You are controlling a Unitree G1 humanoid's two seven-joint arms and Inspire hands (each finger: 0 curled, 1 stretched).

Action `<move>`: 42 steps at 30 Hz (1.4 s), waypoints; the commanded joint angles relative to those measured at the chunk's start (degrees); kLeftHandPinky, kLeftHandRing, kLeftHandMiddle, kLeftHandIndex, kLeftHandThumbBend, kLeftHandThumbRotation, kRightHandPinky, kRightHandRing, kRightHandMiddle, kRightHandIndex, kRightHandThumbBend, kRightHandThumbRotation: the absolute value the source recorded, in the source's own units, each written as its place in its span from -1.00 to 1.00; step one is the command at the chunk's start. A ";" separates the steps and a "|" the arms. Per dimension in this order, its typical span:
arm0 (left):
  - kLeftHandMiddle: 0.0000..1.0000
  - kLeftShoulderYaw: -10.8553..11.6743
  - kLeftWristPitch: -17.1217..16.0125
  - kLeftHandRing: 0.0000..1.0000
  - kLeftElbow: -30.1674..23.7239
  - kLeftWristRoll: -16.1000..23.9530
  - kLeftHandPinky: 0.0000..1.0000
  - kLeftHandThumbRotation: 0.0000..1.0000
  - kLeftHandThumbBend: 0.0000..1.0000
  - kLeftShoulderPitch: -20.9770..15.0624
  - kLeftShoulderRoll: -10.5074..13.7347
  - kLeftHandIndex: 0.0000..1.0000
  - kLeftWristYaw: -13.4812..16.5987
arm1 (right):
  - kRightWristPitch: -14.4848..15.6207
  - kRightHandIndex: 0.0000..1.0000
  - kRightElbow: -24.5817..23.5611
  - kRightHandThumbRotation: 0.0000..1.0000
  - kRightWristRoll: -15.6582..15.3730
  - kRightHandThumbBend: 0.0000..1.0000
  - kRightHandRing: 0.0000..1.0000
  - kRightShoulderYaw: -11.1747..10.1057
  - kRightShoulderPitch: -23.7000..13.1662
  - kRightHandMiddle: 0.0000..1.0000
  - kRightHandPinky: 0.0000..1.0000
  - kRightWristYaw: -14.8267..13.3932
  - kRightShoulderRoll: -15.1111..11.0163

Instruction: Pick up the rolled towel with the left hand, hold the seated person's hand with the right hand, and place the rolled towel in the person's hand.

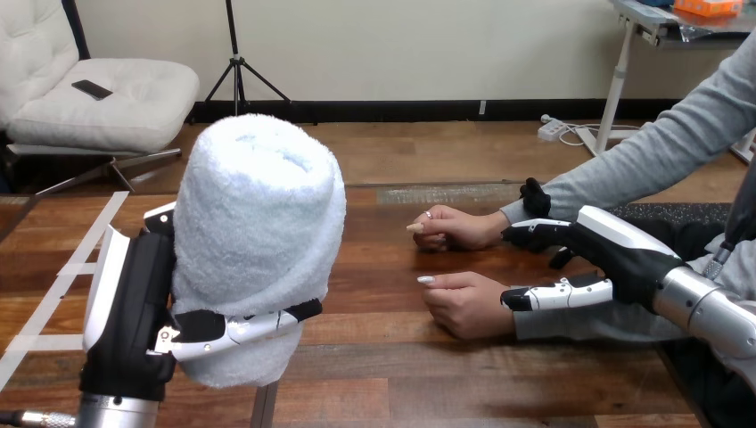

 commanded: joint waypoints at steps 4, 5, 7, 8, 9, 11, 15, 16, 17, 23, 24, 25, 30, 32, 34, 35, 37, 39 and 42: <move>-0.28 1.31 -1.00 -0.41 -2.59 -1.20 -0.51 -1.00 0.19 -2.85 -0.83 -0.24 0.10 | 1.38 0.73 0.75 0.31 -0.17 1.00 0.73 0.84 -6.30 0.76 0.50 0.91 -1.81; -0.28 1.30 -0.96 -0.41 -2.58 -1.25 -0.51 -1.00 0.19 -2.86 -0.83 -0.24 0.07 | 1.57 0.73 0.78 0.31 -0.18 1.00 0.73 0.90 -6.37 0.76 0.50 1.05 -1.81; -0.28 1.33 -0.96 -0.41 -2.55 -1.30 -0.51 -1.00 0.19 -2.91 -0.77 -0.24 0.00 | 2.03 0.73 0.77 0.30 -0.45 1.00 0.72 1.16 -6.50 0.77 0.48 1.14 -1.82; -0.28 1.34 -0.96 -0.41 -2.53 -1.31 -0.51 -1.00 0.19 -2.93 -0.75 -0.24 -0.03 | 2.16 0.73 0.75 0.30 -0.52 1.00 0.72 1.22 -6.53 0.77 0.47 1.16 -1.82; -0.28 1.39 -1.10 -0.41 -2.45 -1.22 -0.51 -1.00 0.19 -2.98 -0.70 -0.24 -0.02 | 2.42 0.73 0.74 0.30 -0.58 1.00 0.71 1.28 -6.56 0.77 0.47 1.25 -1.81; -0.28 1.44 -1.27 -0.41 -2.31 -1.11 -0.50 -1.00 0.18 -3.06 -0.65 -0.24 -0.01 | 2.74 0.73 0.73 0.28 -0.58 1.00 0.70 1.35 -6.61 0.77 0.46 1.36 -1.78; -0.28 1.52 -1.39 -0.41 -2.22 -1.14 -0.50 -1.00 0.18 -3.17 -0.56 -0.24 -0.08 | 3.64 0.73 0.81 0.25 -0.67 1.00 0.70 1.57 -6.85 0.77 0.44 1.76 -1.69; -0.28 1.52 -1.31 -0.41 -2.27 -1.22 -0.50 -1.00 0.18 -3.16 -0.56 -0.24 -0.11 | 3.73 0.73 0.82 0.23 -0.80 1.00 0.69 1.69 -6.90 0.77 0.44 1.67 -1.70; -0.28 1.53 -1.25 -0.41 -2.29 -1.27 -0.50 -1.00 0.18 -3.16 -0.57 -0.24 -0.14 | 3.81 0.72 0.83 0.22 -0.88 1.00 0.69 1.77 -6.94 0.77 0.44 1.61 -1.70; -0.29 1.59 -0.41 -0.41 -2.77 -1.46 -0.50 -1.00 0.18 -3.12 -0.52 -0.24 -0.33 | 5.26 0.72 1.05 0.13 -1.75 1.00 0.68 2.55 -7.39 0.77 0.42 1.36 -1.64; -0.29 1.58 -0.03 -0.41 -3.00 -1.57 -0.50 -1.00 0.18 -3.04 -0.52 -0.24 -0.41 | 5.52 0.72 1.18 0.12 -2.06 1.00 0.67 2.81 -7.52 0.77 0.42 1.12 -1.61; -0.29 1.58 0.21 -0.41 -3.14 -1.65 -0.50 -1.00 0.18 -3.00 -0.52 -0.24 -0.47 | 5.68 0.72 1.27 0.10 -2.26 1.00 0.67 2.99 -7.61 0.77 0.42 0.94 -1.59; -0.29 1.57 0.65 -0.41 -3.44 -2.11 -0.50 -1.00 0.20 -3.03 -0.52 -0.24 -0.88 | 6.39 0.71 1.69 -0.01 -2.89 1.00 0.67 3.66 -8.02 0.76 0.43 0.32 -1.42; -0.29 1.61 0.61 -0.41 -3.44 -2.10 -0.50 -1.00 0.20 -3.11 -0.54 -0.24 -0.97 | 6.66 0.71 1.79 -0.05 -3.05 1.00 0.67 3.80 -8.17 0.76 0.43 0.27 -1.36; -0.29 1.66 0.73 -0.41 -3.59 -1.92 -0.50 -1.00 0.20 -3.13 -0.61 -0.24 -0.96 | 7.18 0.71 2.02 -0.08 -3.48 1.00 0.67 4.09 -8.48 0.77 0.43 0.23 -1.27; -0.29 1.69 0.76 -0.41 -3.60 -1.88 -0.50 -1.00 0.20 -3.16 -0.62 -0.24 -0.97 | 7.32 0.71 2.11 -0.10 -3.59 1.00 0.67 4.20 -8.59 0.77 0.43 0.20 -1.24; -0.29 1.72 0.89 -0.41 -3.73 -1.71 -0.50 -1.00 0.21 -3.16 -0.62 -0.24 -0.95 | 7.68 0.71 2.38 -0.14 -3.92 1.00 0.68 4.56 -8.93 0.77 0.44 0.04 -1.15; -0.29 1.73 1.02 -0.41 -3.82 -1.62 -0.50 -1.00 0.21 -3.18 -0.59 -0.25 -0.95 | 7.87 0.71 2.62 -0.16 -4.29 1.00 0.68 4.99 -9.26 0.77 0.44 -0.24 -1.11; -0.29 1.74 1.14 -0.41 -3.91 -1.57 -0.50 -1.00 0.21 -3.24 -0.56 -0.25 -0.97 | 8.27 0.71 2.89 -0.19 -4.94 1.00 0.68 5.70 -9.77 0.77 0.44 -0.63 -1.08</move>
